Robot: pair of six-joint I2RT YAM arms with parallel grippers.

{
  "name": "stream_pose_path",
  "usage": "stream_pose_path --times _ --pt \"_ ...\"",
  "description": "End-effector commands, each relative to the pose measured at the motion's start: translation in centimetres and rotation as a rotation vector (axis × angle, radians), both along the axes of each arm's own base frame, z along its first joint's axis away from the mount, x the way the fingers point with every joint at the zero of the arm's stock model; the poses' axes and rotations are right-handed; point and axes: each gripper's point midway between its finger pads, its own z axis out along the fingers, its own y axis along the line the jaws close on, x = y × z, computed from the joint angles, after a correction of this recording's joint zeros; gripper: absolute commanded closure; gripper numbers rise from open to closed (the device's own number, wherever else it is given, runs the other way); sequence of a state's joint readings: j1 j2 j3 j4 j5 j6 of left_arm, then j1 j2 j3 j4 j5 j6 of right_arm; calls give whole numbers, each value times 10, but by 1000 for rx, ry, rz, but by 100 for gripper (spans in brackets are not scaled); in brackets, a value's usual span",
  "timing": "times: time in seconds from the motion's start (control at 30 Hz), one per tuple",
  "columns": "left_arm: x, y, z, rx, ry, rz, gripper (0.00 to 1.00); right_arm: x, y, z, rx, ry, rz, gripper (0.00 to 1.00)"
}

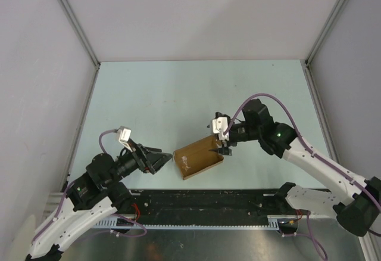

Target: Fold the paper box

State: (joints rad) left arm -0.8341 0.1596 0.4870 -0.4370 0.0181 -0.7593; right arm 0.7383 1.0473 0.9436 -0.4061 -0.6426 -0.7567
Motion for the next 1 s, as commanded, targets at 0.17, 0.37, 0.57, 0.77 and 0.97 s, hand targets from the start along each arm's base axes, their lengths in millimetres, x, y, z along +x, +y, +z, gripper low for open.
stream_pose_path --times 0.17,0.37,0.57,0.77,0.97 --pt "5 5 4 -19 -10 46 12 -4 37 8 18 -69 185 22" --pt "5 7 4 -31 -8 53 12 5 51 -9 -19 -73 164 45" --pt "4 8 3 -32 -5 55 12 19 57 -16 -43 -110 118 51" --pt "4 8 1 -30 0 54 12 32 56 -27 -82 -128 78 58" --pt "4 8 -1 -28 2 55 12 38 57 -36 -103 -121 61 69"
